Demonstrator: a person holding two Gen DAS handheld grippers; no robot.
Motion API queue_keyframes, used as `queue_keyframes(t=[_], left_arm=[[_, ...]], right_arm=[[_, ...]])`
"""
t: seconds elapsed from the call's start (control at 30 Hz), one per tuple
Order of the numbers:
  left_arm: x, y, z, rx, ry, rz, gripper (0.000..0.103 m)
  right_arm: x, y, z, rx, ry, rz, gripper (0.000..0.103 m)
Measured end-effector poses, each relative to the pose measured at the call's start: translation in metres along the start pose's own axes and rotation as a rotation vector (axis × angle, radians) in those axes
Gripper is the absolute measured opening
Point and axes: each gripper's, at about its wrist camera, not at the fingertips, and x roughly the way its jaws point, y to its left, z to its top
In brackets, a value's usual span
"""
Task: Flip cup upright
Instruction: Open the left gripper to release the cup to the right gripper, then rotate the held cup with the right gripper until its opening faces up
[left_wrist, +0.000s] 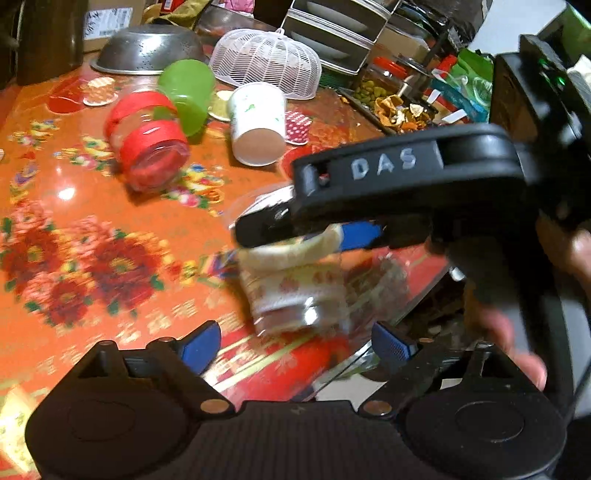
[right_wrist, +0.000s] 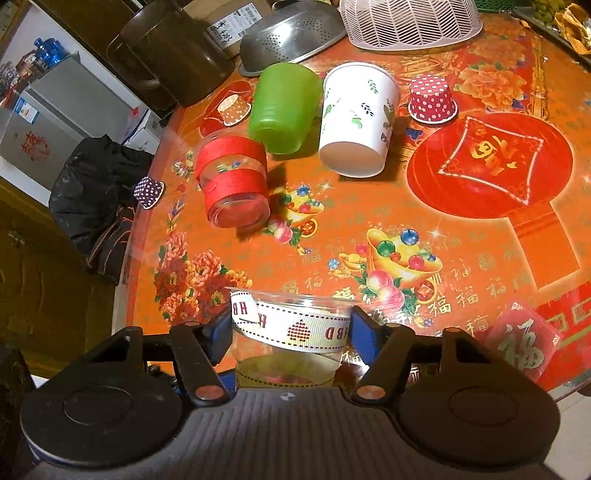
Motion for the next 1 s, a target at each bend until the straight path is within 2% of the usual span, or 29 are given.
queue_keyframes(t=[0.23, 0.4, 0.6, 0.7, 0.9, 1.0], left_arm=[[-0.041, 0.031, -0.017, -0.054, -0.113, -0.034, 0.091], [-0.053, 0.055, -0.017, -0.108, -0.169, -0.045, 0.091], [-0.063, 0.069, -0.019, -0.117, -0.21, -0.043, 0.091], [-0.071, 0.075, -0.022, -0.124, -0.234, -0.032, 0.091], [-0.087, 0.084, -0.029, -0.126, -0.317, -0.002, 0.091], [-0.095, 0.087, -0.034, -0.128, -0.37, -0.026, 0.091]], right_arm=[[-0.001, 0.002, 0.0, -0.018, -0.008, -0.012, 0.066], [-0.012, 0.013, -0.005, -0.073, -0.087, -0.057, 0.066], [-0.024, 0.022, -0.012, -0.114, -0.165, -0.098, 0.066], [-0.037, 0.03, -0.019, -0.165, -0.275, -0.129, 0.066], [-0.059, 0.045, -0.048, -0.267, -0.578, -0.146, 0.066], [-0.057, 0.047, -0.071, -0.332, -0.738, -0.171, 0.066]])
